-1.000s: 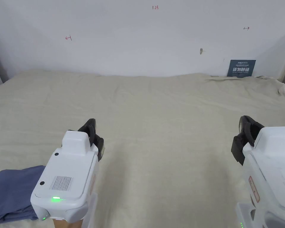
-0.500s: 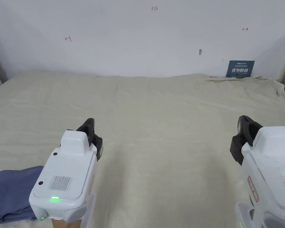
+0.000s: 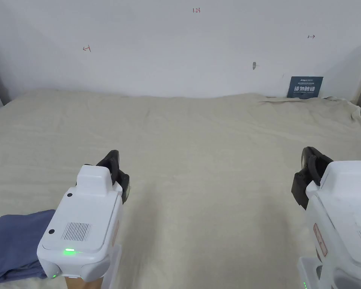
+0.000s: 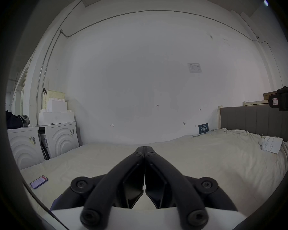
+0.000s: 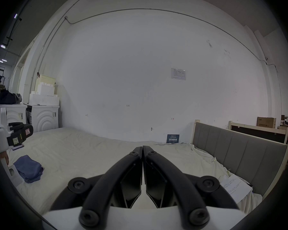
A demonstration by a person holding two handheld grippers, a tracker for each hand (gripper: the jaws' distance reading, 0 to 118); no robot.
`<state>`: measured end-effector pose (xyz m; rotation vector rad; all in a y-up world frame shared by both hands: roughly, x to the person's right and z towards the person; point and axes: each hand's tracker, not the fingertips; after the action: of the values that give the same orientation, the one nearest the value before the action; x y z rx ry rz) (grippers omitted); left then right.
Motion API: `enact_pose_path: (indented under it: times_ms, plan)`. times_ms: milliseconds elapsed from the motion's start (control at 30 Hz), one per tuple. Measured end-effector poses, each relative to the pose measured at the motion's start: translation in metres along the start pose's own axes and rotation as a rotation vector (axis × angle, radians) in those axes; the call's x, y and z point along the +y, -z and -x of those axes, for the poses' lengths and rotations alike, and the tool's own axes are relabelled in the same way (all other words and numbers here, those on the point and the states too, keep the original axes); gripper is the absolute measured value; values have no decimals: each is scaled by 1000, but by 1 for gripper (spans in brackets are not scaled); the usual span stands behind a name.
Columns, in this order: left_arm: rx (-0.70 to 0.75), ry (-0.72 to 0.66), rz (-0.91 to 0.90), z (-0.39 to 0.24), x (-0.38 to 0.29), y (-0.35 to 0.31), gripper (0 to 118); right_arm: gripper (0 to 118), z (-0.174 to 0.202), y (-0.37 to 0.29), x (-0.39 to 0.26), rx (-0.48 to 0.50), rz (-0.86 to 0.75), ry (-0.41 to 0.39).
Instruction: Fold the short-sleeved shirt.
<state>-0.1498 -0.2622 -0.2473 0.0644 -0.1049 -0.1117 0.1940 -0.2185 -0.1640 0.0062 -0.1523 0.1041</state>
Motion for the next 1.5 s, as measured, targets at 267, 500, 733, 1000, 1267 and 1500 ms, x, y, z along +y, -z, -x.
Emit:
enact_pose_path:
  times_ms: [267, 500, 733, 1000, 1267, 1500]
  plan:
    - [2, -32, 22, 4, -1, 3, 41, 32, -1, 0, -2, -13, 12, 10]
    - [2, -34, 16, 5, -1, 0, 117, 111, -3, -2, -2, -15, 4, 23]
    - [12, -18, 14, 3, -3, -1, 118, 113, -3, -3, -1, -18, 7, 30]
    - [22, -17, 5, 5, 1, -2, 118, 113, -2, -3, -1, -13, 10, 33]
    - [28, -19, 8, 6, 0, -2, 118, 113, 0, -3, -2, -10, 12, 36]
    - [28, -20, 4, 7, 0, -2, 118, 113, -1, -3, -1, -12, 8, 36]
